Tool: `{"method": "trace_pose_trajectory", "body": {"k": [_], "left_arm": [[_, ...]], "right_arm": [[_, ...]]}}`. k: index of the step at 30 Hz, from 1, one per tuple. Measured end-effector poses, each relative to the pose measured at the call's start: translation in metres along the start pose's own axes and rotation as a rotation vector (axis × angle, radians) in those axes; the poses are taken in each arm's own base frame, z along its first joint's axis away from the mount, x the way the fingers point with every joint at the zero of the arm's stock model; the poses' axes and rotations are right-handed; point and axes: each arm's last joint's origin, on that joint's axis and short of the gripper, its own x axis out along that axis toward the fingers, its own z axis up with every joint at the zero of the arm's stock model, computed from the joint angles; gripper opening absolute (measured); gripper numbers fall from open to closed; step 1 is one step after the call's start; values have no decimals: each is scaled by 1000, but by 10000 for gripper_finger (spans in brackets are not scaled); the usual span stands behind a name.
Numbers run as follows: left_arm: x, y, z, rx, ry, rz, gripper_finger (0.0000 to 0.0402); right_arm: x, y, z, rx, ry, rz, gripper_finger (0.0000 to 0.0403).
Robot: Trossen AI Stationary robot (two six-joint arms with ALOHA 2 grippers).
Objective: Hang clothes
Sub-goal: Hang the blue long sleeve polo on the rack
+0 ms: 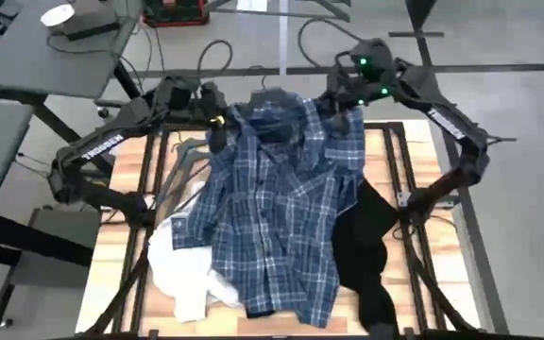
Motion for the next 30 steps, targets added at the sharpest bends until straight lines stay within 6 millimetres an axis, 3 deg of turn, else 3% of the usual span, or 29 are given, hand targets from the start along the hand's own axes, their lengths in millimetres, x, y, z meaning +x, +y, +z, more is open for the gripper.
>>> {"method": "trace_pose_trajectory", "body": {"k": [8, 14, 18, 24, 30], "left_arm": [[-3, 8, 16, 4, -144, 160, 99], [-5, 9, 14, -48, -106, 184, 119], [-13, 7, 19, 17, -47, 206, 140], [-28, 6, 46, 123, -169, 319, 140], [-44, 10, 60, 98, -213, 412, 133]], "right_arm": [[0, -4, -1, 14, 5, -31, 29], [0, -5, -1, 23, 7, -38, 29], [2, -6, -2, 26, 10, -34, 28], [3, -7, -1, 55, -2, -33, 28], [8, -10, -2, 78, 8, -31, 28]]}}
